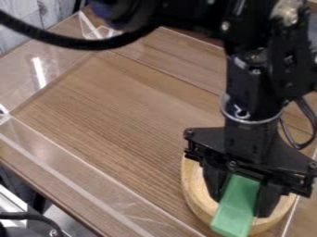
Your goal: Put the green block in the brown bowl
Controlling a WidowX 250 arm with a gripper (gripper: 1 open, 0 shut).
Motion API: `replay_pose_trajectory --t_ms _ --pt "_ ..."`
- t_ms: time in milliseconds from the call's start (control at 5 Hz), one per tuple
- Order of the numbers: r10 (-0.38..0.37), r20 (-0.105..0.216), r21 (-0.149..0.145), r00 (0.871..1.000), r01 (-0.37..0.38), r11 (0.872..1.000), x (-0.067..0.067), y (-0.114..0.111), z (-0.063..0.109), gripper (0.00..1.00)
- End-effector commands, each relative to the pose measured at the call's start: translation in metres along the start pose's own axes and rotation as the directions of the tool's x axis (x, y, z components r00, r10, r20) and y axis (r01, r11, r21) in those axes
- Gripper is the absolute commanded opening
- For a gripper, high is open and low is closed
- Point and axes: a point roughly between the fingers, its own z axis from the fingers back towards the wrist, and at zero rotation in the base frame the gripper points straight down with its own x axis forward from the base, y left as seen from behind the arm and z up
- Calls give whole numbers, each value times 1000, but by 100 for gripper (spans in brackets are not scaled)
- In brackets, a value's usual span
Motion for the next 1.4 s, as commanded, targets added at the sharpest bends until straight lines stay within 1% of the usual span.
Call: replay_pose_trajectory --t_ms 0,1200 --pt "13 17 -25 1000 -13 1000 5 -2 4 0" --pt "42 -20 -46 999 -42 998 5 -1 -1 0"
